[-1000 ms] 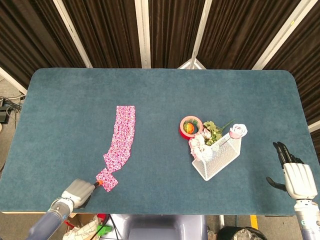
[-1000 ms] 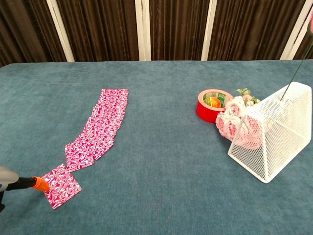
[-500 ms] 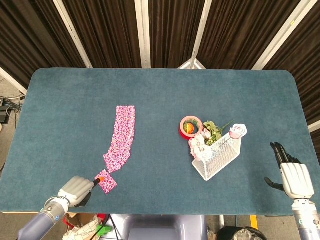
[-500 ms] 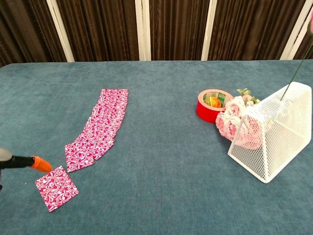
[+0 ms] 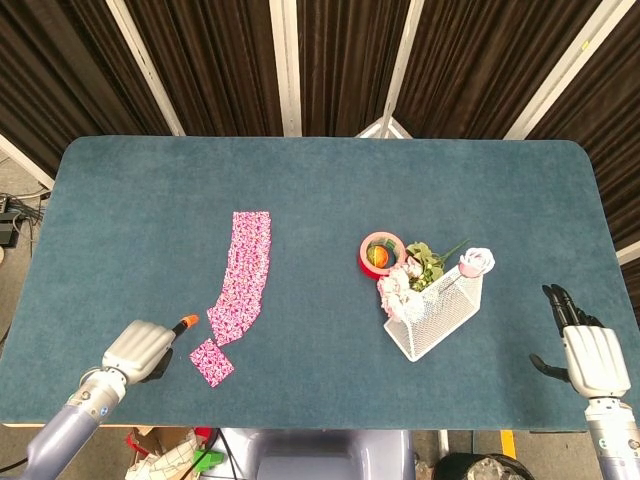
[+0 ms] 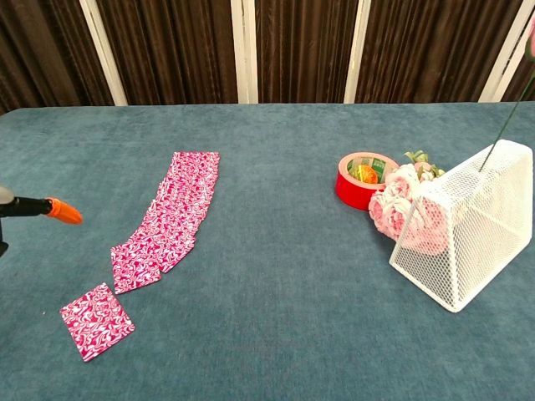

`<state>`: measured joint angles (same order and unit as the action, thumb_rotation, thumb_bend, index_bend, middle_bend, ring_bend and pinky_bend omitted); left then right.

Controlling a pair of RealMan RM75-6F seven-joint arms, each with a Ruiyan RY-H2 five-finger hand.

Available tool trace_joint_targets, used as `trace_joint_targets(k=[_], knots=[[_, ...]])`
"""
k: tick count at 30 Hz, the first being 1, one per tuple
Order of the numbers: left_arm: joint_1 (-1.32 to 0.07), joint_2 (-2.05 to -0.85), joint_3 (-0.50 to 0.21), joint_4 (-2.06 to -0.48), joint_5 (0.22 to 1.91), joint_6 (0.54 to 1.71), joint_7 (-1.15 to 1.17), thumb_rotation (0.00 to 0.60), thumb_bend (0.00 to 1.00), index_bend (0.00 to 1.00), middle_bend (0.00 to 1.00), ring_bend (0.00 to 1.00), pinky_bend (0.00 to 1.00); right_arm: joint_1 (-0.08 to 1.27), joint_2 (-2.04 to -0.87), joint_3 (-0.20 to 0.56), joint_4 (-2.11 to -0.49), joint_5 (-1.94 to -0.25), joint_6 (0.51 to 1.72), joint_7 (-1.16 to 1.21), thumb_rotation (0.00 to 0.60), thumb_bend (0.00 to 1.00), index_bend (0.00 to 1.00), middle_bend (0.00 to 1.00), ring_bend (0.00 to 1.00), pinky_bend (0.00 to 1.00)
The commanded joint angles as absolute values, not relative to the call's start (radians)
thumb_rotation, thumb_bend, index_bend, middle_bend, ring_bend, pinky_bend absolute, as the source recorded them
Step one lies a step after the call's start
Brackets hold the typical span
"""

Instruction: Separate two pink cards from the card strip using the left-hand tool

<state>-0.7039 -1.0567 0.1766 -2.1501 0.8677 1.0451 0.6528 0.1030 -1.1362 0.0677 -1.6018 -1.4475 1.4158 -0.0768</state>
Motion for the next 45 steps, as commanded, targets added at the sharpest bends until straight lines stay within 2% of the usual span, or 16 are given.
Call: trace_joint_targets(k=[1,8,17,45], knots=[[-0.739,-1.112,0.14,-2.086,0.772,1.006,0.664,0.6,0.95,0.1,0.84,0.66,0.6,0.104,-1.136,0.067,-1.6,-1.446,1.412,-0.074,0.6,0.18,0.0,0.11,0.3,0.41],[-0.782,-1.163,0.11,-2.021,0.69,0.96,0.664,0.6,0.95,0.1,0.84,0.66,0.6,0.104,-1.137,0.067,-1.598,-1.447,1.414,-0.069,0.6,0.18,0.0,0.11,0.3,0.41],[-0.836,-1.215,0.116,-1.973,0.6,0.915,0.693,0.6,0.95,0.1,0.84,0.66,0.6,0.104,-1.138,0.068,-1.597,-1.445,1.412,-0.069,0.6,0.18,0.0,0.11,0.3,0.41],[-0.886,-1.308,0.148,-1.911,0.573,0.917,0.7,0.6,0.95,0.11,0.84,0.66,0.6,0.104,-1.136,0.068,-1.593,-1.446,1.415,-0.06,0.6,0.18,0.0,0.11,0.3,0.41]])
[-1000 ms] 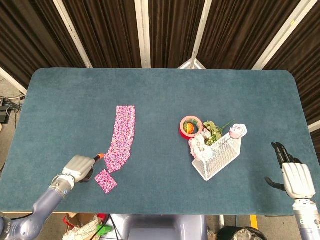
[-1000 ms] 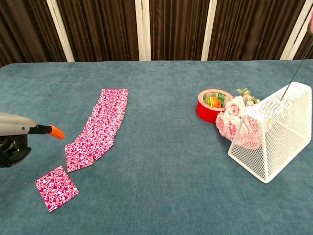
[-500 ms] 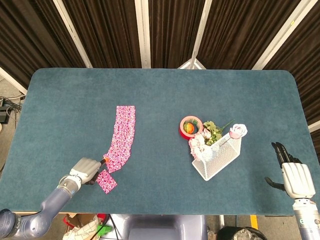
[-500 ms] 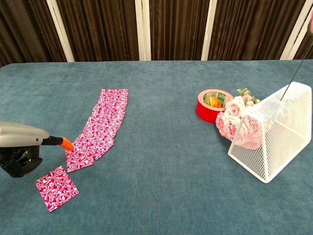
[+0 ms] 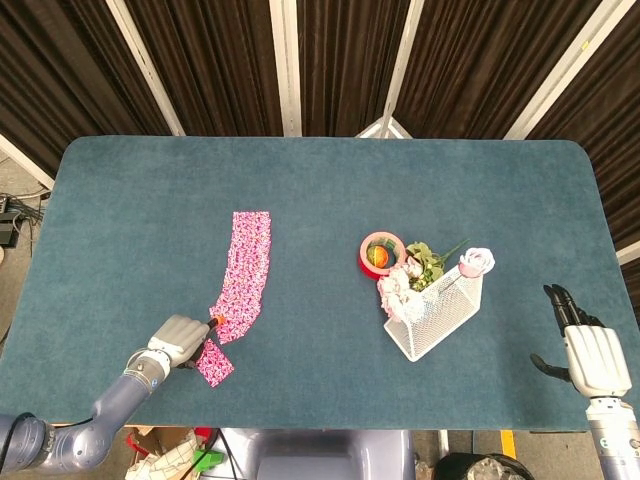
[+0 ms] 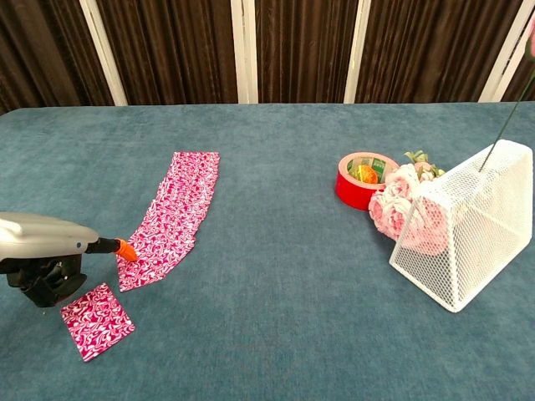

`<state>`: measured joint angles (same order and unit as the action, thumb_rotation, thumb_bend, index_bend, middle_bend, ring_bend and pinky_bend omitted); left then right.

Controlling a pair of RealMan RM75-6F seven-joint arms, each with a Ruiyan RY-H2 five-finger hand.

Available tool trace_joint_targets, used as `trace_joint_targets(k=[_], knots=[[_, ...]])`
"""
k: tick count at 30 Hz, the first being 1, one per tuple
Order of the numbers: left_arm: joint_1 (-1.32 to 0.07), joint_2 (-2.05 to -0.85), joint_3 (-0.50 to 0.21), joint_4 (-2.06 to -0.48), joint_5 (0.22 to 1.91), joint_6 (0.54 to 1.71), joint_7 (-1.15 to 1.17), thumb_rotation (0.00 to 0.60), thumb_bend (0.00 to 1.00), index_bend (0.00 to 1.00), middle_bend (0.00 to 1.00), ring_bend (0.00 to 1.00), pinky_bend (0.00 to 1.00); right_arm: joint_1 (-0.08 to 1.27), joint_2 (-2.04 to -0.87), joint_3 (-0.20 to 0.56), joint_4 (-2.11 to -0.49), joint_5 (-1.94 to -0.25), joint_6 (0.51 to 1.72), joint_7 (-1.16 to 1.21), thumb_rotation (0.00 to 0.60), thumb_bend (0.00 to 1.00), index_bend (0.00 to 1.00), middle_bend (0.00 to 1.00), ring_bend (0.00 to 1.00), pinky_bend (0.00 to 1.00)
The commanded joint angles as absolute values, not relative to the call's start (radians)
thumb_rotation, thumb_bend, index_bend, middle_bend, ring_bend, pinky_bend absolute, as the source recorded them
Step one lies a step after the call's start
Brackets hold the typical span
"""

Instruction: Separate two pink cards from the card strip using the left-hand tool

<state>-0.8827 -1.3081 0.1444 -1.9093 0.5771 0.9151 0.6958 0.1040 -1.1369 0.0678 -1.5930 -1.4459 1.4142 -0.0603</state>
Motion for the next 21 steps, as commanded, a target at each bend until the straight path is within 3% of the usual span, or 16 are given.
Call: trace_joint_targets(k=[1,21], knots=[[-0.889,-1.308,0.151,-1.913,0.568,0.918,0.704,0.6,0.95,0.11,0.84,0.66,0.6,0.104,-1.136,0.067,-1.594,-1.447,1.415,-0.06,0.6,0.18,0.0,0.11,0.3,0.41],[-0.929,-1.329,0.209,-1.939,0.391,1.061,0.836,0.6,0.95,0.12,0.84,0.66,0.6,0.103,-1.133,0.067,-1.591,-1.453,1.417,-0.038,0.6,0.18,0.0,0.11,0.3,0.41]])
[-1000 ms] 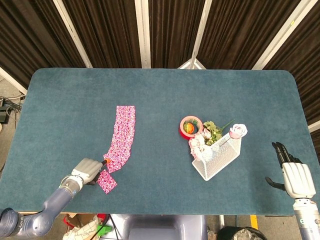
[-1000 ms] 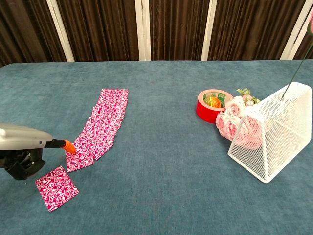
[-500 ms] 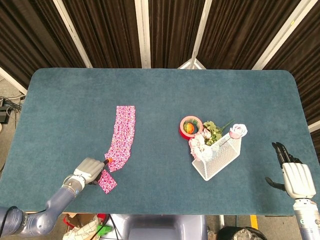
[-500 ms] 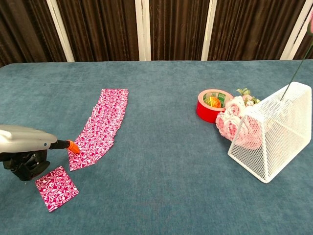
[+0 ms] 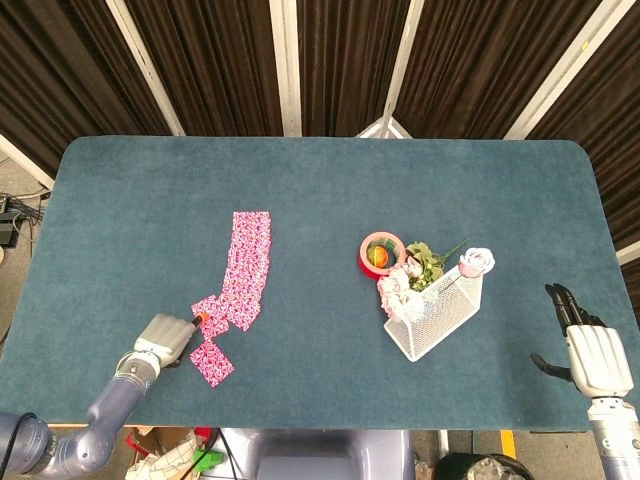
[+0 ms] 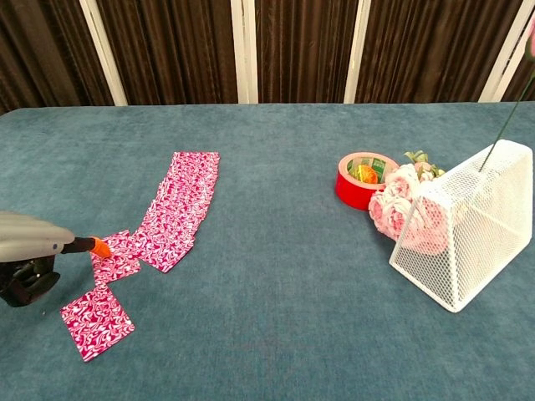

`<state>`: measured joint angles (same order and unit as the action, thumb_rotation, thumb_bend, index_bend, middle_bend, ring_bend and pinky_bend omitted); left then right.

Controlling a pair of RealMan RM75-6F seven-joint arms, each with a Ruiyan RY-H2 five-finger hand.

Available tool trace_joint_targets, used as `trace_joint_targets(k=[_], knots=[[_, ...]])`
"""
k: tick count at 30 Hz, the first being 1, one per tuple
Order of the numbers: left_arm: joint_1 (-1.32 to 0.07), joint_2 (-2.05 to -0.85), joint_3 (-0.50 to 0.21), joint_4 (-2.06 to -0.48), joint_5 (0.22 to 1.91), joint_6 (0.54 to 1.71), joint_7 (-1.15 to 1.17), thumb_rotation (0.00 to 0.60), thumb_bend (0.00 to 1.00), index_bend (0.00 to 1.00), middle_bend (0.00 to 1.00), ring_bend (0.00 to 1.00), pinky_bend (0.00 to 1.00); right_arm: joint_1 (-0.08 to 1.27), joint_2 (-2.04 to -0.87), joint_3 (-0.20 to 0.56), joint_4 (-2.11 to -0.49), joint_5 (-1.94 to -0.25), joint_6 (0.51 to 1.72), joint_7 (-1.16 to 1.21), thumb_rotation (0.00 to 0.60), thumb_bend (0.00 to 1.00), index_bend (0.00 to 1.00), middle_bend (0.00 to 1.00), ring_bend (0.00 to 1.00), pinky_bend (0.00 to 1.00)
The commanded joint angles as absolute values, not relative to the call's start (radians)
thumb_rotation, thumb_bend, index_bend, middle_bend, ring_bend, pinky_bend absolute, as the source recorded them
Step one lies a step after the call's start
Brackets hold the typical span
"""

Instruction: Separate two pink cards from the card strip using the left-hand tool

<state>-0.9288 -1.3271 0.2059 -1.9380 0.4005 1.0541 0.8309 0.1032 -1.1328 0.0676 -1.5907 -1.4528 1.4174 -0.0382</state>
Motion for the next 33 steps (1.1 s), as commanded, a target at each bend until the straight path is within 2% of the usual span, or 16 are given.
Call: trace_joint_targets(k=[1,9,33], knots=[[-0.928,-1.327,0.211,-1.939,0.387,1.063,0.837,0.6,0.95,0.12,0.84,0.66,0.6,0.103,-1.133,0.067,-1.591,-1.453,1.417,-0.039,0.6,0.18,0.0,0.11,0.3,0.41],[-0.913,-1.306,0.232,-1.929,0.358,1.076,0.839,0.6,0.95,0.12,0.84,0.66,0.6,0.102,-1.132,0.067,-1.589,-1.451,1.416,-0.031,0.6,0.18,0.0,0.11,0.3,0.41],[-0.791,-1.156,0.284,-1.889,0.485,1.045,0.699,0.6,0.95,0.12,0.84,0.66,0.6,0.106,-1.135,0.062,-1.598,-1.463,1.412,-0.032,0.6,0.18,0.0,0.11,0.3,0.41]])
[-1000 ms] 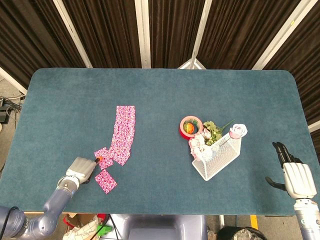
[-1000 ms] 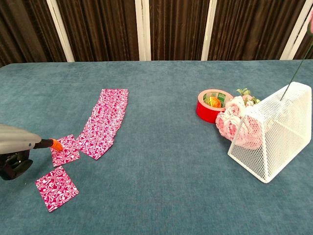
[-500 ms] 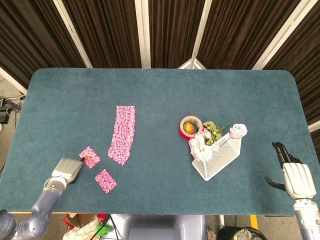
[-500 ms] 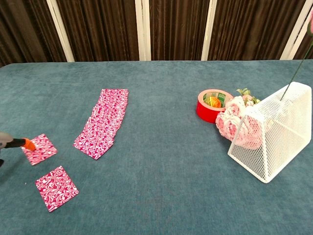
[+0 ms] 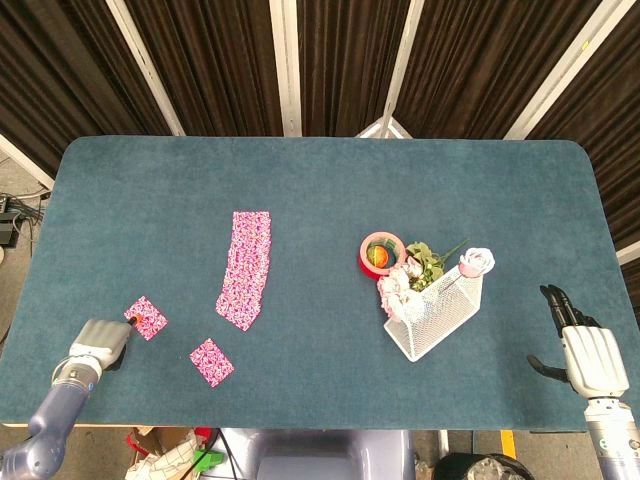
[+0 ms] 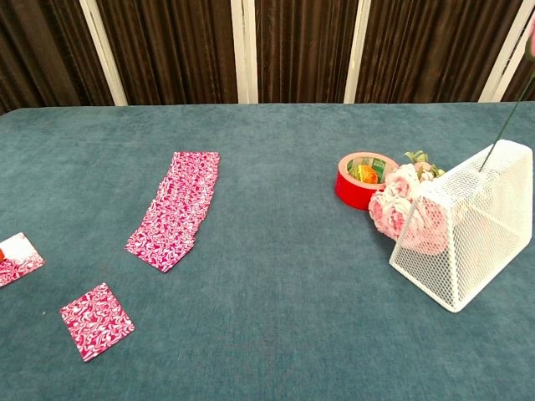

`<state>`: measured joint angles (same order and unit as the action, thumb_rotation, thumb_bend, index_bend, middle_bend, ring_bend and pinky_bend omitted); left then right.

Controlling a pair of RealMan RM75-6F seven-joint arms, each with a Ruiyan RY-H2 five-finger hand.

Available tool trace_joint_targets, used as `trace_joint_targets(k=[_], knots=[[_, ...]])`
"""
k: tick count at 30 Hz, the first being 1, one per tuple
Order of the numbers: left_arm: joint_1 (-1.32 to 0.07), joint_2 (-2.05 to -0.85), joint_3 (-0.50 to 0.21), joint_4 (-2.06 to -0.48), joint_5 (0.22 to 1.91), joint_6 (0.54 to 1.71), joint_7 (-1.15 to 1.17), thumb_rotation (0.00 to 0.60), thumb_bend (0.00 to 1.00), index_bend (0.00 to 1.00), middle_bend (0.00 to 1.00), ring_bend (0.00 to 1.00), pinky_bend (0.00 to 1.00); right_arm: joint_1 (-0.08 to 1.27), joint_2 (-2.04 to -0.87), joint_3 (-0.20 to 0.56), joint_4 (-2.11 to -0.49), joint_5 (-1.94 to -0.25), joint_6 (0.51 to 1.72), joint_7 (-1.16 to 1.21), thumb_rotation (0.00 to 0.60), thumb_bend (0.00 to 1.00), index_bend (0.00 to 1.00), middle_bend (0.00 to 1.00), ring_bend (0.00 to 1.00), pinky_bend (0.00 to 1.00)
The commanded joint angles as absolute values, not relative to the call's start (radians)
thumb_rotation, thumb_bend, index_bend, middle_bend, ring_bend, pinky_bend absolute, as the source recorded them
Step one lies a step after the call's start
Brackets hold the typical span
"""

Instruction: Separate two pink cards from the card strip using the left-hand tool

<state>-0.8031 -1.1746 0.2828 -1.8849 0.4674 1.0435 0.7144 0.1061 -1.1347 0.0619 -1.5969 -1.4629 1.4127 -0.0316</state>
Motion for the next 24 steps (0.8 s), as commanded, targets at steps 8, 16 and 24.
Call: trace_joint_targets(k=[8,16,24], knots=[[-0.753,-1.115,0.256,-1.893,0.59,1.043,0.62,0.6,0.95,0.12,0.83,0.66,0.6,0.109,-1.139,0.061,-1.599,-1.464,1.409,-0.041,0.6,0.18,0.0,0.11,0.3,0.41],[-0.568,-0.999,0.245,-2.027,1.057,1.295,0.4,0.6,0.59,0.11,0.43,0.36,0.43,0.11,-1.143,0.063,-1.594,-1.457,1.408,-0.041,0.6,0.18,0.0,0.11,0.3,0.41],[-0.34,-1.057,0.238,-1.903,1.272,1.605,0.338,0.6,0.49,0.1,0.07,0.06,0.22,0.106,-1.158,0.069,-1.588,-1.475,1.439,-0.046,0.6,0.18,0.0,0.11,0.25,0.36]])
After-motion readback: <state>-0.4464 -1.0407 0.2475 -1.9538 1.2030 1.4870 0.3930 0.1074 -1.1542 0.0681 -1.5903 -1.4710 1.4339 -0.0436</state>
